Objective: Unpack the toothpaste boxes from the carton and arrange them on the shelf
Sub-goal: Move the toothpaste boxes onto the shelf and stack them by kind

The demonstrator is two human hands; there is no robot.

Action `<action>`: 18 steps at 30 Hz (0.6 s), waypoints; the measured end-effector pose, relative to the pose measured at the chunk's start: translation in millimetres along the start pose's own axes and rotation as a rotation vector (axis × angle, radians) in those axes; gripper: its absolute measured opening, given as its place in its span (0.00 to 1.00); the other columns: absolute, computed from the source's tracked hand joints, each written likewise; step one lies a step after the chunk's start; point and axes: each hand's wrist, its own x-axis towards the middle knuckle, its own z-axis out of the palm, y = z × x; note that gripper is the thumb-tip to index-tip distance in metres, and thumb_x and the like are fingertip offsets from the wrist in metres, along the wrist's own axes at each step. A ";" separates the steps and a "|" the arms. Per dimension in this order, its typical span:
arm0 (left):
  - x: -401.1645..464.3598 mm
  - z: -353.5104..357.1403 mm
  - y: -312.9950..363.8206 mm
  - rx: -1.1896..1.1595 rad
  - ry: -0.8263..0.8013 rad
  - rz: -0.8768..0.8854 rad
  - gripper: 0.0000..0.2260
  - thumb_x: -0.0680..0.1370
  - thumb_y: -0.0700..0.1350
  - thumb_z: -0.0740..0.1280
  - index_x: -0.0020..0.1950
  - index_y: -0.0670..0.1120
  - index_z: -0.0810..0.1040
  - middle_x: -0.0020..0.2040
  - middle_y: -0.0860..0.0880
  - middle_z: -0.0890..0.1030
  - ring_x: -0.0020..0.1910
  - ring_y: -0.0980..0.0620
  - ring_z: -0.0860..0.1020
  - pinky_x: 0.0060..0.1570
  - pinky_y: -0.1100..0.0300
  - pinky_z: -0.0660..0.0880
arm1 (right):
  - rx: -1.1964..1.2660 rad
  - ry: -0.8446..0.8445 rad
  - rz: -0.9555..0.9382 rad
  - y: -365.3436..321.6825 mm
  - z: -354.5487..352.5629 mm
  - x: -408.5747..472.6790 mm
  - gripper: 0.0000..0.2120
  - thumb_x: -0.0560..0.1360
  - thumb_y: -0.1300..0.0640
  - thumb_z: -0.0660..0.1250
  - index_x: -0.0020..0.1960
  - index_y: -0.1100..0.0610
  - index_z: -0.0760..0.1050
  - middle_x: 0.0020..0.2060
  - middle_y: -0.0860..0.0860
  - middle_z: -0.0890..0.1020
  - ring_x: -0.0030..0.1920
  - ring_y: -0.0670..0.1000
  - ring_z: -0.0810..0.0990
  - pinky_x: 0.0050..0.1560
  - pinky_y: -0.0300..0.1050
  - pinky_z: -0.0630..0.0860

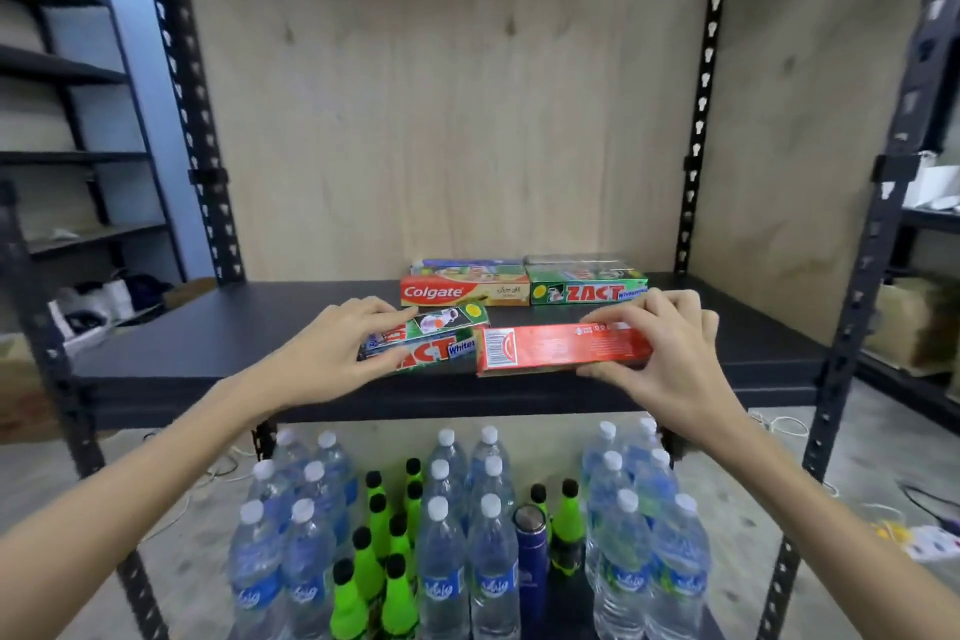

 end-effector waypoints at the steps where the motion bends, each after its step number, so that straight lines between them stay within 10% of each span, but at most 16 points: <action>1: 8.4 1.2 -3.7 -0.007 -0.015 -0.022 0.32 0.77 0.67 0.56 0.78 0.55 0.67 0.67 0.55 0.74 0.62 0.56 0.72 0.63 0.55 0.67 | -0.022 -0.012 0.011 5.7 4.3 4.8 0.22 0.65 0.34 0.75 0.56 0.38 0.78 0.48 0.38 0.73 0.57 0.48 0.66 0.51 0.46 0.57; 12: 60.4 25.1 -9.1 -0.049 -0.087 -0.137 0.22 0.84 0.51 0.62 0.78 0.52 0.68 0.74 0.51 0.72 0.70 0.51 0.70 0.70 0.53 0.65 | -0.064 -0.141 0.140 54.9 31.3 35.7 0.28 0.59 0.23 0.69 0.52 0.38 0.73 0.52 0.41 0.72 0.57 0.49 0.62 0.51 0.46 0.56; 18: 69.7 43.4 -13.2 0.017 -0.005 -0.125 0.30 0.76 0.66 0.53 0.76 0.56 0.68 0.74 0.54 0.72 0.71 0.52 0.70 0.72 0.50 0.63 | 0.032 -0.137 0.208 61.8 44.1 33.5 0.24 0.66 0.24 0.61 0.53 0.38 0.75 0.53 0.39 0.71 0.58 0.47 0.62 0.53 0.48 0.57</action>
